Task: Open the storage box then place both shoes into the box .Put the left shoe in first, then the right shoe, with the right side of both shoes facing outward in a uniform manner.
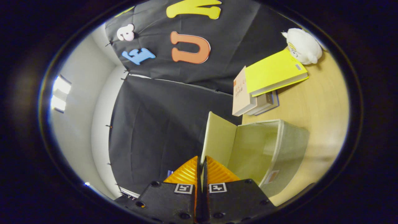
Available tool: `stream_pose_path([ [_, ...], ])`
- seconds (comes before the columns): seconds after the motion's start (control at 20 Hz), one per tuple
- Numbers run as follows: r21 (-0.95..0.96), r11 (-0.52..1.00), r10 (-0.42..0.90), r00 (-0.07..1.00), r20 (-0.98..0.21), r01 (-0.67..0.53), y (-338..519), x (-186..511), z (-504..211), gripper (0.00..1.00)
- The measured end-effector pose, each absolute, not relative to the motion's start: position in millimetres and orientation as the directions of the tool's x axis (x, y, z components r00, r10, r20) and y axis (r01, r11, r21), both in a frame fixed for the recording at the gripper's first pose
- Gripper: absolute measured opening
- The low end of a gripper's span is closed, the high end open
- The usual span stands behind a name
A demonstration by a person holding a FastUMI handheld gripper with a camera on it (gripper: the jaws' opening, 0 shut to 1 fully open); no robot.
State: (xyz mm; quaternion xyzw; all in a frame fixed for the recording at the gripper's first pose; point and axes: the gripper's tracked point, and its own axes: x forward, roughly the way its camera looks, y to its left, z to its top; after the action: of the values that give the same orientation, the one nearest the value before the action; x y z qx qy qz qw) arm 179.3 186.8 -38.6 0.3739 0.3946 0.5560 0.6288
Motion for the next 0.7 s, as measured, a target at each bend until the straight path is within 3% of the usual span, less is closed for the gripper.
stream_pose_path([
  [0.55,0.855,0.126,0.992,0.084,-0.096,-0.503,313,160,1,0.07],
  [0.7,0.828,0.169,0.985,0.111,-0.130,-0.535,341,155,-4,0.53],
])
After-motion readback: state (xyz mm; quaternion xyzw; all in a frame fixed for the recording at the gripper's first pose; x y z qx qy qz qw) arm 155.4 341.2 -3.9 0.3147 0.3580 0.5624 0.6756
